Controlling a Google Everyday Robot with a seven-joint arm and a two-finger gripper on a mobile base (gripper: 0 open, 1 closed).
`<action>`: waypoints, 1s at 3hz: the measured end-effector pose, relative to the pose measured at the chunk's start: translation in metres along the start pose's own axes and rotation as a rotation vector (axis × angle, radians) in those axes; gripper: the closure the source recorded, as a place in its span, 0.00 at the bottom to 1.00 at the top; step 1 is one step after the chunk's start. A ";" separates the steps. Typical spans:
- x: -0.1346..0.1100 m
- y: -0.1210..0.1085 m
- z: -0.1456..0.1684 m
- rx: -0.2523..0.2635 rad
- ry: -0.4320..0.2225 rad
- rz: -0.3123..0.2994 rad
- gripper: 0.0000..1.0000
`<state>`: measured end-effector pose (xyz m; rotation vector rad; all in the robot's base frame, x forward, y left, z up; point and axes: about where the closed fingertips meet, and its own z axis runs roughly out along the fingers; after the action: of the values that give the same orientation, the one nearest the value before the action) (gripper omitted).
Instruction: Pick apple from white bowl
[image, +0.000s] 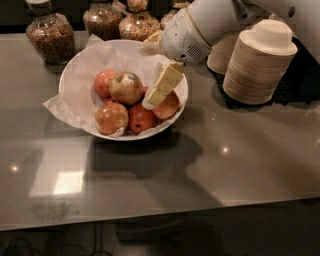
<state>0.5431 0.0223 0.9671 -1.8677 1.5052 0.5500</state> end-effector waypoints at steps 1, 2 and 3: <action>-0.004 -0.008 0.013 -0.020 -0.037 0.005 0.26; -0.010 -0.014 0.025 -0.038 -0.053 0.000 0.24; -0.012 -0.019 0.035 -0.054 -0.057 -0.003 0.24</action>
Offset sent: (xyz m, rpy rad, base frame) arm 0.0205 0.0367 -0.0094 0.0543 0.0423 0.0543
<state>0.5608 0.0582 0.9558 -1.8793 1.4637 0.6427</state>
